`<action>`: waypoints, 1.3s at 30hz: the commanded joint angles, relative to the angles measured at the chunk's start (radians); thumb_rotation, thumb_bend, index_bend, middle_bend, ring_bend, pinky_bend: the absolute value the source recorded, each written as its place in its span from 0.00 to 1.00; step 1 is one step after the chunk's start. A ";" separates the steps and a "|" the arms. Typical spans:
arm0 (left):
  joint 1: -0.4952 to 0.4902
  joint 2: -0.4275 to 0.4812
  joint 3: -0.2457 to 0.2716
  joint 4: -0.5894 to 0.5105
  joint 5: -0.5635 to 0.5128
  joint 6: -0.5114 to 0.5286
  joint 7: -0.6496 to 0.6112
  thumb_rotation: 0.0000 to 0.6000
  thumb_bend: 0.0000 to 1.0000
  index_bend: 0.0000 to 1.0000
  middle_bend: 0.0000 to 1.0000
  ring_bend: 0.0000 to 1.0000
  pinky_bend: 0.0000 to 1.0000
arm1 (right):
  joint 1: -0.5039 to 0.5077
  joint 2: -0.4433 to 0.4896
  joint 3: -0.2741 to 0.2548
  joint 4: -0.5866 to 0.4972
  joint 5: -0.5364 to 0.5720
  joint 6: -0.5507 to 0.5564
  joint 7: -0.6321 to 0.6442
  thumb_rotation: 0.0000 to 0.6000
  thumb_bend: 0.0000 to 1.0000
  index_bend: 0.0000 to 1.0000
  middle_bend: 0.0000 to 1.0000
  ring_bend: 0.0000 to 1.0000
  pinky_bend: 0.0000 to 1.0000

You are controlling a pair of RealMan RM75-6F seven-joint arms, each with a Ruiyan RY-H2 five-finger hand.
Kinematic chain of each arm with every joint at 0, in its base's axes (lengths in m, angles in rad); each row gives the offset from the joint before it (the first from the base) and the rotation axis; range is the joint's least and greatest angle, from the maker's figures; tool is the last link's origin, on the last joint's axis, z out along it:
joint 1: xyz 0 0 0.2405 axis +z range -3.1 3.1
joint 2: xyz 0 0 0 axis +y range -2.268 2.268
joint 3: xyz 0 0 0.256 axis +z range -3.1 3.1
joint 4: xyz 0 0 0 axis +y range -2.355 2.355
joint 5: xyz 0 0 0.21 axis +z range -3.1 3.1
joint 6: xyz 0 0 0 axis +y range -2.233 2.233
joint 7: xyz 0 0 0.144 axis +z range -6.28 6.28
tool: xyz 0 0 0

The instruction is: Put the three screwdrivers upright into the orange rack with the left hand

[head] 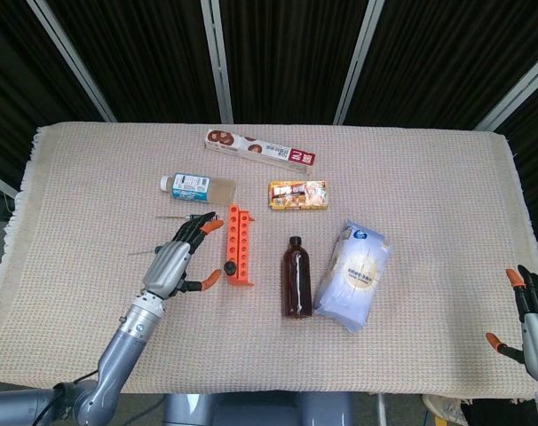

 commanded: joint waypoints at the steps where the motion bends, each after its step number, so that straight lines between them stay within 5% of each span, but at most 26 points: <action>1: 0.016 0.040 -0.006 -0.026 0.014 0.026 0.013 1.00 0.34 0.13 0.00 0.00 0.00 | 0.000 0.001 0.000 0.001 0.000 0.000 -0.001 1.00 0.00 0.00 0.00 0.00 0.00; 12: 0.012 0.184 -0.025 0.077 -0.101 0.012 0.241 1.00 0.38 0.41 0.00 0.00 0.00 | 0.006 -0.001 0.001 0.004 -0.005 -0.004 0.002 1.00 0.00 0.00 0.00 0.00 0.00; 20: -0.089 0.170 0.028 0.206 -0.234 -0.121 0.535 1.00 0.38 0.42 0.00 0.00 0.00 | 0.006 0.001 -0.001 -0.008 -0.013 0.001 -0.013 1.00 0.00 0.00 0.00 0.00 0.00; 24: -0.139 0.139 0.041 0.250 -0.301 -0.159 0.645 1.00 0.29 0.43 0.00 0.00 0.00 | 0.003 0.004 -0.003 -0.015 -0.014 0.007 -0.019 1.00 0.00 0.00 0.00 0.00 0.00; 28: -0.196 0.100 0.057 0.291 -0.383 -0.173 0.783 1.00 0.19 0.43 0.00 0.00 0.00 | -0.001 0.004 -0.005 -0.019 -0.017 0.014 -0.022 1.00 0.00 0.00 0.00 0.00 0.00; 39: -0.281 -0.010 0.083 0.372 -0.541 -0.153 0.976 1.00 0.19 0.42 0.00 0.00 0.00 | -0.002 0.003 -0.007 -0.016 -0.018 0.014 -0.018 1.00 0.00 0.00 0.00 0.00 0.00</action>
